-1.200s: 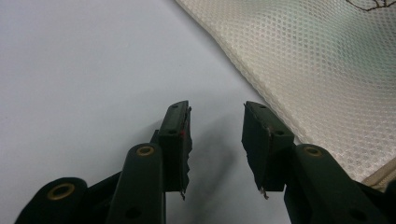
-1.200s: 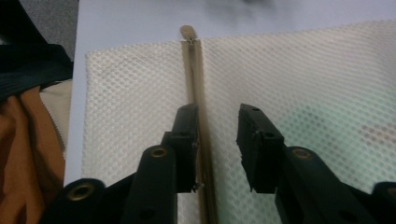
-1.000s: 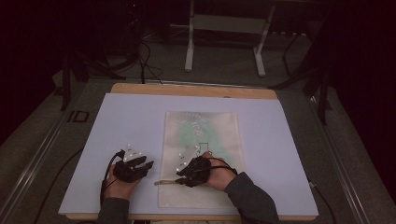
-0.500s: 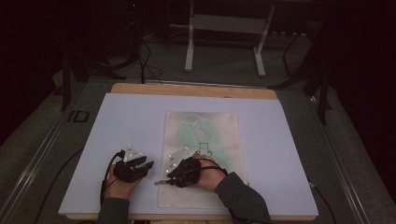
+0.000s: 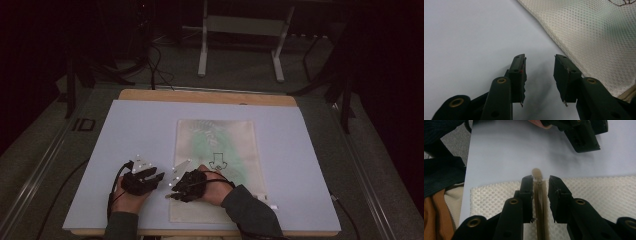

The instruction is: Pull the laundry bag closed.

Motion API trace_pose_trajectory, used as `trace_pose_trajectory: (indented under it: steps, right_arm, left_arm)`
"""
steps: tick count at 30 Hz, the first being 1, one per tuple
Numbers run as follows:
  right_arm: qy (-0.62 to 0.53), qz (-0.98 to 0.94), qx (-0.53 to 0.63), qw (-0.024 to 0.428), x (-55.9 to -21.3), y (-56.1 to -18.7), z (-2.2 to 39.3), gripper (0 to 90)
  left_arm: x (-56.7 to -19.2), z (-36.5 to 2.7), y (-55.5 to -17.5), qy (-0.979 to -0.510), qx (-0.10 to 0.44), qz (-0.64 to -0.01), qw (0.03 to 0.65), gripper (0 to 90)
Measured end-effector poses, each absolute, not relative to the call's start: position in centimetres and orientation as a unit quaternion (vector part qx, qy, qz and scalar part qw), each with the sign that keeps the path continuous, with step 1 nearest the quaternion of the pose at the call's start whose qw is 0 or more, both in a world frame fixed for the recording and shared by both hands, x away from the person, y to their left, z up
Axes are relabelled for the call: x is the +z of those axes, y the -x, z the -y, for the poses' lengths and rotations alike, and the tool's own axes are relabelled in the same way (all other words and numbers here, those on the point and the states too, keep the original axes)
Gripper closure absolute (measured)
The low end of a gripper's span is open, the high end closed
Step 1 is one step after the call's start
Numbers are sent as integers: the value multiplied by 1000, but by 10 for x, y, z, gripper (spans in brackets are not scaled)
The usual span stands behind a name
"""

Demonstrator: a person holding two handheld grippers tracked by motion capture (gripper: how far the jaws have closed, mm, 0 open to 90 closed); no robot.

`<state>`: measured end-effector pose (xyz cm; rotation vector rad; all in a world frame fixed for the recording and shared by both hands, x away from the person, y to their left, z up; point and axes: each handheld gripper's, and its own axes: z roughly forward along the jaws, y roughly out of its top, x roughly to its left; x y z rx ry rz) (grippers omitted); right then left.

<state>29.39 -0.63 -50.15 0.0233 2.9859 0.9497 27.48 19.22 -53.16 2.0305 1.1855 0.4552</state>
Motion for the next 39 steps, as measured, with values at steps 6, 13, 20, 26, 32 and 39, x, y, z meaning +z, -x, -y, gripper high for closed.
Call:
trace_pose_trajectory:
  steps: [6, 13, 20, 26, 32, 39]
  right_arm:
    - [-7, -954, 300, 4, -507, -294, -1, 736]
    - [-7, -953, 303, -1, -511, -294, -12, 737]
    - [-4, -957, 291, -2, -517, -294, -21, 735]
    - [4, -961, 276, 19, -517, -292, -27, 807]
    - [-7, -950, 311, 13, -512, -292, -19, 809]
    - [-17, -943, 332, 13, -503, -291, -4, 809]
  left_arm:
    - [-531, -193, -275, -788, 177, -462, 366, 606]
    - [-531, -194, -275, -786, 177, -464, 368, 604]
    - [-531, -194, -275, -786, 176, -464, 369, 603]
    - [-531, -194, -275, -786, 177, -464, 369, 603]
    - [-531, -195, -275, -783, 178, -467, 371, 602]
    - [-530, -195, -274, -783, 179, -466, 370, 601]
